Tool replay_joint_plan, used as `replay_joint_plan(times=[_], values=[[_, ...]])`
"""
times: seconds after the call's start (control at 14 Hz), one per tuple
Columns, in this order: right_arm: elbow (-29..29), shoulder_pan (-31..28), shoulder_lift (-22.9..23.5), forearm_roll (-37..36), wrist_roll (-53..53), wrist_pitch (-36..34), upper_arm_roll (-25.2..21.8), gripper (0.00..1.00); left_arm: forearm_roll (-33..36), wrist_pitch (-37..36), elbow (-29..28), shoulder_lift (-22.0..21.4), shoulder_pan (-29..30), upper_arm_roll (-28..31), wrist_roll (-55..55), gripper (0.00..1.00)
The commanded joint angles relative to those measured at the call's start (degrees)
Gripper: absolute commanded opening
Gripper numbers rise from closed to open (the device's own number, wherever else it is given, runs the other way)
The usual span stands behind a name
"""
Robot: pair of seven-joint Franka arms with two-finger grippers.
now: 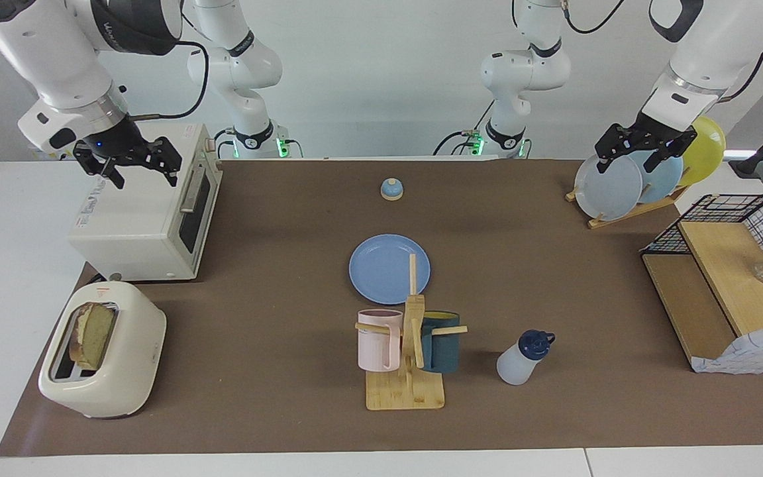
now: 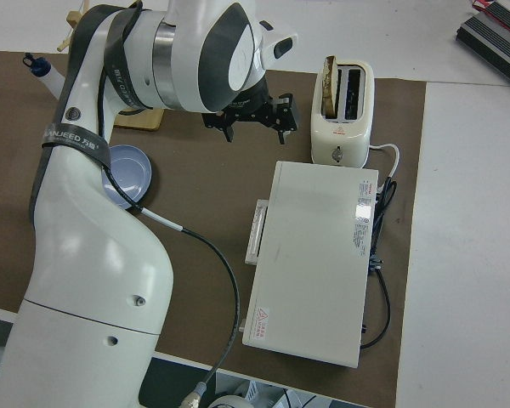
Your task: Put bread on plate and add seasoning
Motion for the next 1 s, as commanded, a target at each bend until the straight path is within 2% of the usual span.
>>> replay_joint_plan(times=[0.0,0.29,0.43,0.72,0.93], values=[[0.8,-0.3,0.5,0.6,0.6,0.4,0.1,1.0,-1.1,0.6,-0.8,-0.8,0.3,-0.2,-0.1,1.0],[0.8,-0.1,0.6,0.5,1.0,1.2,0.1,1.0,-1.0,0.6,-0.8,-0.8,-0.5,-0.2,-0.4,1.0],[0.2,-0.1,0.5,0.5,0.8,4.0,0.1,1.0,-0.8,-0.1,-0.7,-0.8,-0.6,-0.5,-0.4,1.0],[-0.4,-1.2,0.7,0.5,-3.7,11.9,0.0,1.0,-0.4,0.5,-2.5,-1.7,-0.7,-0.8,-0.5,1.0],[-4.1,-4.4,0.6,1.2,-4.9,24.3,0.0,1.0,-0.4,7.4,-6.5,-3.1,-3.8,-0.9,0.1,1.0]])
